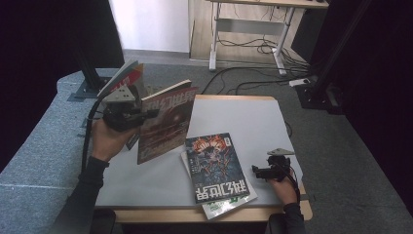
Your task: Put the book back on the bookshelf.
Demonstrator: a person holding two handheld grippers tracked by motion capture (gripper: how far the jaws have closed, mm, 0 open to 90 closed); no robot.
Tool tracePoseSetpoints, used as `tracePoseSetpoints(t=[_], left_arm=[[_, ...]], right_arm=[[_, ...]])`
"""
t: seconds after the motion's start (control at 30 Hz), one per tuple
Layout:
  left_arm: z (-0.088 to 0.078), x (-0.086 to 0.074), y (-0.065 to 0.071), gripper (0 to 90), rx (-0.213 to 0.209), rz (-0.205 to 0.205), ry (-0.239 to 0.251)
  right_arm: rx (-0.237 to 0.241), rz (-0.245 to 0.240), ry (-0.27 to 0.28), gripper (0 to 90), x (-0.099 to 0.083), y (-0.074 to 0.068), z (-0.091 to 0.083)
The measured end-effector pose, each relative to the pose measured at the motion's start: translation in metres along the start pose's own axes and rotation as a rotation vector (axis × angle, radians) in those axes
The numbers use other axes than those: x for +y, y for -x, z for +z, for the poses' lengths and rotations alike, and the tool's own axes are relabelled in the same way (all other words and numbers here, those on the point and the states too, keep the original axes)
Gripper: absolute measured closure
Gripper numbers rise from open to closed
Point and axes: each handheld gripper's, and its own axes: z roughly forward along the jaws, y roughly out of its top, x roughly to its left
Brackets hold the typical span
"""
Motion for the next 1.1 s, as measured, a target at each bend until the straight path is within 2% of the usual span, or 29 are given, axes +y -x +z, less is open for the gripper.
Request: tracePoseSetpoints(t=[0.23, 0.57, 1.1], left_arm=[[-0.013, -0.008, -0.01, 84.0, 0.046, -0.022, -0.002], [-0.022, -0.016, -0.021, 84.0, 0.116, -0.04, -0.015], [-0.011, -0.025, -0.038, 83.9, 0.225, -0.074, -0.054]], right_arm=[[0.0, 0.0, 0.0, 0.0, 0.0, 0.0, 0.0], [0.0, -0.001, 0.001, 0.0, 0.0, 0.0, 0.0], [-0.002, 0.001, 0.003, 0.0, 0.0, 0.0, 0.0]])
